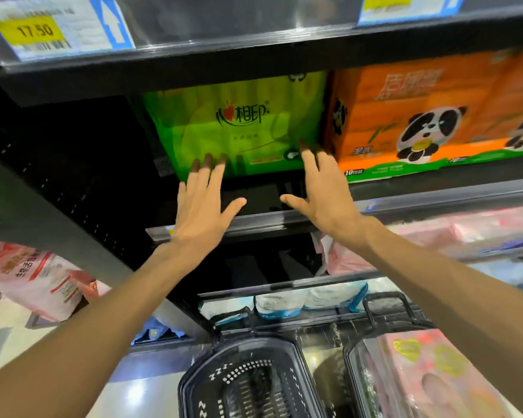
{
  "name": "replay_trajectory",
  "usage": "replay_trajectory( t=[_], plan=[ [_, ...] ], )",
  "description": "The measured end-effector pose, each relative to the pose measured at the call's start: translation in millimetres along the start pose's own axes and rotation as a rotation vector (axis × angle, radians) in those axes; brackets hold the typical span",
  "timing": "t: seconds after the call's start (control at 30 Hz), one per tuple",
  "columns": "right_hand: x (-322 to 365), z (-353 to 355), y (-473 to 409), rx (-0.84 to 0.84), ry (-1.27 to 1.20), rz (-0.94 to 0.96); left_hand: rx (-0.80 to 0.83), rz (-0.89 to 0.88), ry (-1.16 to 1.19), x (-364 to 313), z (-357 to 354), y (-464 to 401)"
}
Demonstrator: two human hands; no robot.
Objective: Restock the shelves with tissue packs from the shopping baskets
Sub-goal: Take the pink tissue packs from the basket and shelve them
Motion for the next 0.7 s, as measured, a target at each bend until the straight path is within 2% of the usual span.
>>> replay_trajectory(
  t=[0.13, 0.3, 0.5, 0.7],
  plan=[
    [-29, 11, 54, 0.039, 0.111, 0.166, 0.083, -0.156, 0.027, -47, -10, 28],
    [-94, 20, 119, 0.095, 0.212, 0.134, 0.145, -0.369, -0.023, -113, -40, 64],
    [-199, 22, 201, 0.14, 0.225, -0.036, 0.263, -0.588, -0.022, -193, -100, 107],
    [-305, 3, 288, 0.233, 0.221, -0.267, 0.435, -0.66, 0.058, -269, -164, 151]
  ],
)
Point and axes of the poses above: each hand's wrist, its own y-axis away from the middle knuckle, its own z-axis out of the back of the hand, x = y × z, the point moved 6 cm from there along -y, towards the middle knuckle, and after that the axes turned 11 degrees about -z, right-handed, at the moved point
